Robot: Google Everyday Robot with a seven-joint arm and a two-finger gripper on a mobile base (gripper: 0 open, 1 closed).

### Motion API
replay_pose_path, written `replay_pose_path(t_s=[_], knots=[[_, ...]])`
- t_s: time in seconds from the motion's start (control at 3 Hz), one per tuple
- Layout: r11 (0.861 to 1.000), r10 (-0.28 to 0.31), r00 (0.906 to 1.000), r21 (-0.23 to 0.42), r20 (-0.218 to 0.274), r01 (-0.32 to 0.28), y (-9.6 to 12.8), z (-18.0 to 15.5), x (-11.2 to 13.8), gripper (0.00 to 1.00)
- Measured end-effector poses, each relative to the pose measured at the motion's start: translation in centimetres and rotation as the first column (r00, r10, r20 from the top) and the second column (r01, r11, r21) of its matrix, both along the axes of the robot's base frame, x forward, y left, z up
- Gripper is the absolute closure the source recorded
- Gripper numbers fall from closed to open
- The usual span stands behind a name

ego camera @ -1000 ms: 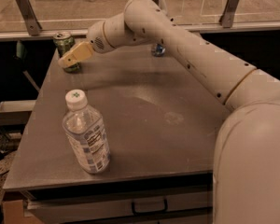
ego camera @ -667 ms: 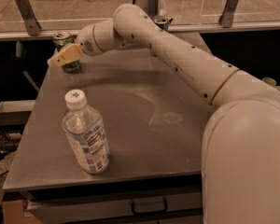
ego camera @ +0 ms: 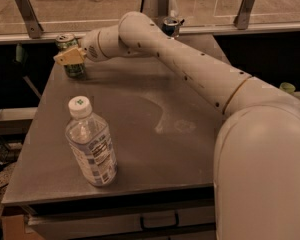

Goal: Knock green can over

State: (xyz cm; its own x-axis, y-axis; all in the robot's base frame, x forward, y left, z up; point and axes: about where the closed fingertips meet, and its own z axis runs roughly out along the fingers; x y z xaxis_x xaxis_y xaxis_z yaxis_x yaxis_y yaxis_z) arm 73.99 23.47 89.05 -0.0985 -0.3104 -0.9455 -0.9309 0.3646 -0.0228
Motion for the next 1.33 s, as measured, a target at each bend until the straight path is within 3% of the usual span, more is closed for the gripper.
replay_pose_path(t_s=[0.33,0.67,1.0,1.33], knots=[[1.0,-0.017,0.9999,0.025,0.004,0.016,-1.1,1.0,-0.4,0.65],[0.999,-0.005,0.9996,0.038,0.029,0.003,-4.0,3.7,-1.8,0.87],[0.999,0.004,0.9998,-0.038,0.021,-0.004,-9.1,5.6,-4.6,1.0],[0.983,0.005,0.9996,-0.186,-0.026,-0.01,-13.3,5.9,-7.7,1.0]])
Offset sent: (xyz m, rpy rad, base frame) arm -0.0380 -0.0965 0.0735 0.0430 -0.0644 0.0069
